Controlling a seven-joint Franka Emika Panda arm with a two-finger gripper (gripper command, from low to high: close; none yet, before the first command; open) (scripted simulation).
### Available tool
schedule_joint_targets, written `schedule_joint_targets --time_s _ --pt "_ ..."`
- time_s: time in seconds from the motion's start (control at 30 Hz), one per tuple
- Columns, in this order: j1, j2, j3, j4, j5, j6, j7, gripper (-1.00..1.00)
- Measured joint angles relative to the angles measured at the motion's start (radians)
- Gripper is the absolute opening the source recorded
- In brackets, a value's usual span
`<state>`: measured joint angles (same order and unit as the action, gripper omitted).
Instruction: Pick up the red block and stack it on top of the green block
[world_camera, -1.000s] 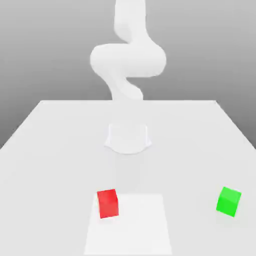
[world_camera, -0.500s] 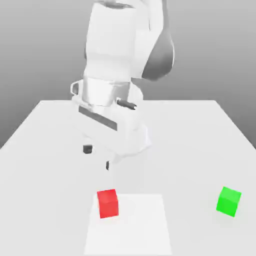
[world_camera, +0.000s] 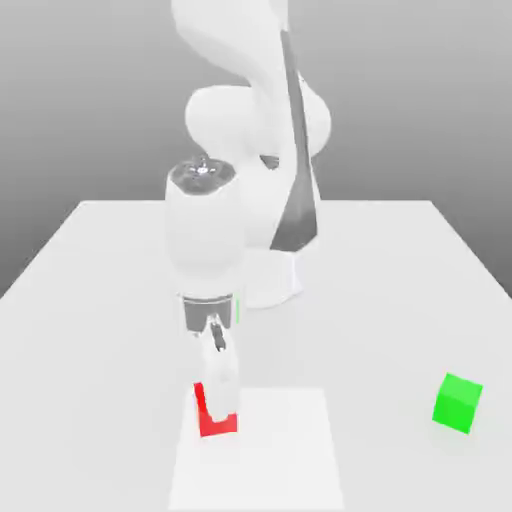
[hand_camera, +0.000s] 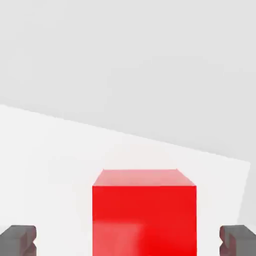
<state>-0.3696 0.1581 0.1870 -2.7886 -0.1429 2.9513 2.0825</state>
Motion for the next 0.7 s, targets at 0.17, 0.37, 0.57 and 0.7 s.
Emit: schedule_joint_targets --time_s 0.17,0.37,0.57,0.7 --pt "0.057 0.077 -0.073 0.006 -0.063 0.064 0.043 -1.0" --pt "0.055 0.076 -0.072 0.006 -0.064 0.065 0.044 -1.0" --pt "0.006 -0.037 0.005 -0.005 0.045 -0.027 -0.032 -1.0" --pt "0.003 -0.114 0.026 -0.018 0.112 -0.091 -0.081 -1.0"
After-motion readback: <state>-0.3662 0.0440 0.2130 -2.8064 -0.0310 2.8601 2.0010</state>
